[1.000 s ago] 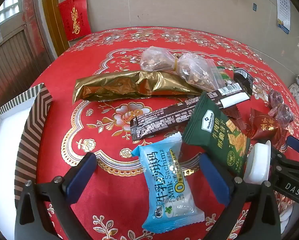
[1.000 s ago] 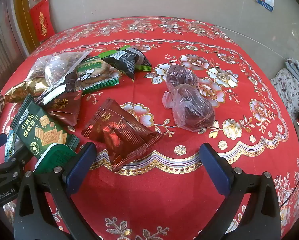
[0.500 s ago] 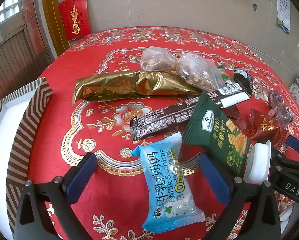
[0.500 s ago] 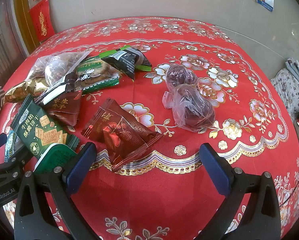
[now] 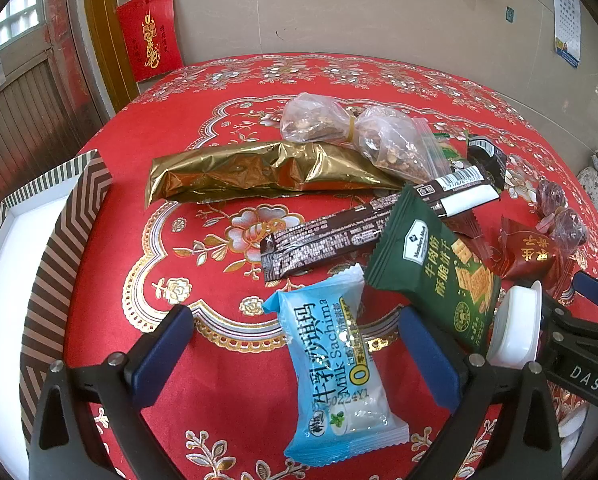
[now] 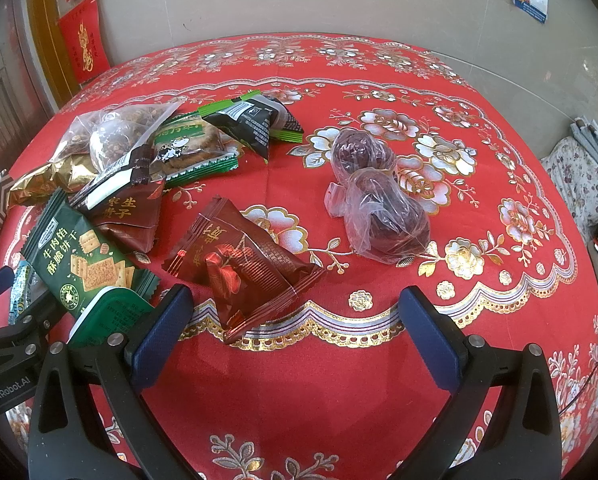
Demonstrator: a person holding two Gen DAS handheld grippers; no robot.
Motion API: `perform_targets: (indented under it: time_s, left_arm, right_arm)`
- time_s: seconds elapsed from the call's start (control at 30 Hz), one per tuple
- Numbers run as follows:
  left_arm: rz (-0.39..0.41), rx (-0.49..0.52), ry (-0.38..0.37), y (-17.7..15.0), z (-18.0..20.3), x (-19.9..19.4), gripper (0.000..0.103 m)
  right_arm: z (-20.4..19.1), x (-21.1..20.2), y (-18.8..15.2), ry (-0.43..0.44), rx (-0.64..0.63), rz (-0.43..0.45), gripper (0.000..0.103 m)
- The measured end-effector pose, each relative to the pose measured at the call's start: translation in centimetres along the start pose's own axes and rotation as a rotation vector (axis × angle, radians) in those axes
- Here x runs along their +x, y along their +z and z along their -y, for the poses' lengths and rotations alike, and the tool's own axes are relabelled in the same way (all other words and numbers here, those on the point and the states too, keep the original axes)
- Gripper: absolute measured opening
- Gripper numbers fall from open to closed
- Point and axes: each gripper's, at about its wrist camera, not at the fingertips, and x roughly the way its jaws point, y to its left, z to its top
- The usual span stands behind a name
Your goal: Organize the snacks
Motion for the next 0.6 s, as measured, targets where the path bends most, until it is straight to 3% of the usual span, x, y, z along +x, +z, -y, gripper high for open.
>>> perform_targets:
  time_s: [0.6]
  left_arm:
    - [-0.003,0.005,-0.002,0.03,0.01,-0.01,0.103]
  right_arm:
    - [0.02,0.01,0.16,0.011,-0.008,-0.014,0.103]
